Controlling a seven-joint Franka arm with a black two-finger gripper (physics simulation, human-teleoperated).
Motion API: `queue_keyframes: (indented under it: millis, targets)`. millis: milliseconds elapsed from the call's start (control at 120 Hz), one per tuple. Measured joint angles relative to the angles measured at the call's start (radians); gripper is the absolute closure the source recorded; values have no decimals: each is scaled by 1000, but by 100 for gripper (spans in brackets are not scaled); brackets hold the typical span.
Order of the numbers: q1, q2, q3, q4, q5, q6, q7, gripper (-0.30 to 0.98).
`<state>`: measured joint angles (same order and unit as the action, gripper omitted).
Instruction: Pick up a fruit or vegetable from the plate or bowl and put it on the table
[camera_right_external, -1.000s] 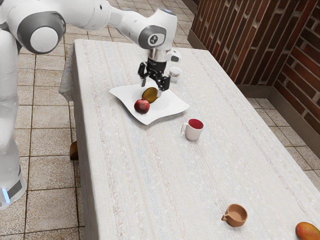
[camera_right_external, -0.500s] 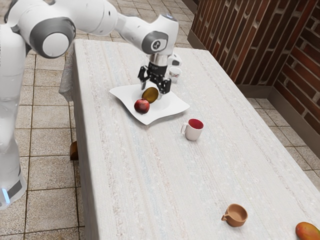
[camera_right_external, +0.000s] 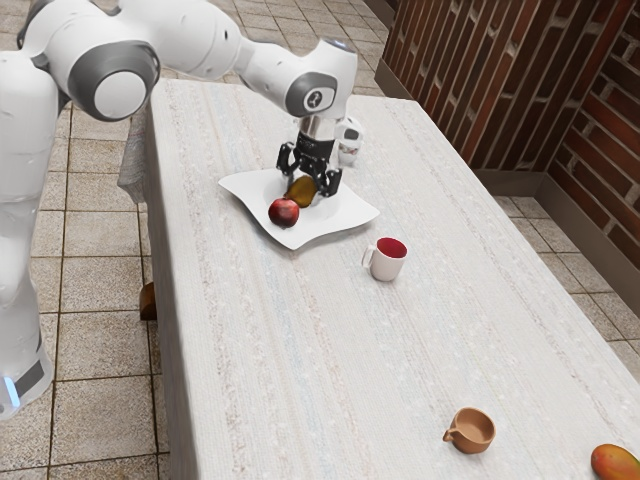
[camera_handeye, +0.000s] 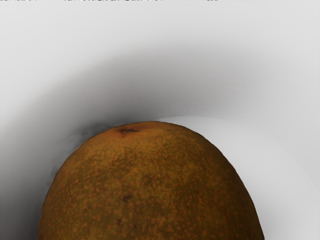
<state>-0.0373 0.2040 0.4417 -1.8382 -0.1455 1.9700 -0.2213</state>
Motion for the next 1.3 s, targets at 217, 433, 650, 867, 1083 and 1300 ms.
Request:
queue_keyframes:
  millis: [217, 433, 650, 867, 1083, 1300]
  targets:
    - [-4, -20, 1, 5, 6, -1, -6, 38]
    - [-5, -27, -6, 169, 5, -40, -12, 41]
    - [11, 315, -19, 698, -91, -175, -3, 41]
    - [62, 505, -123, 891, -135, -256, 9, 43]
    - [55, 520, -143, 910, -143, -277, 18, 36]
    - [49, 528, -150, 922, -153, -267, 27, 8]
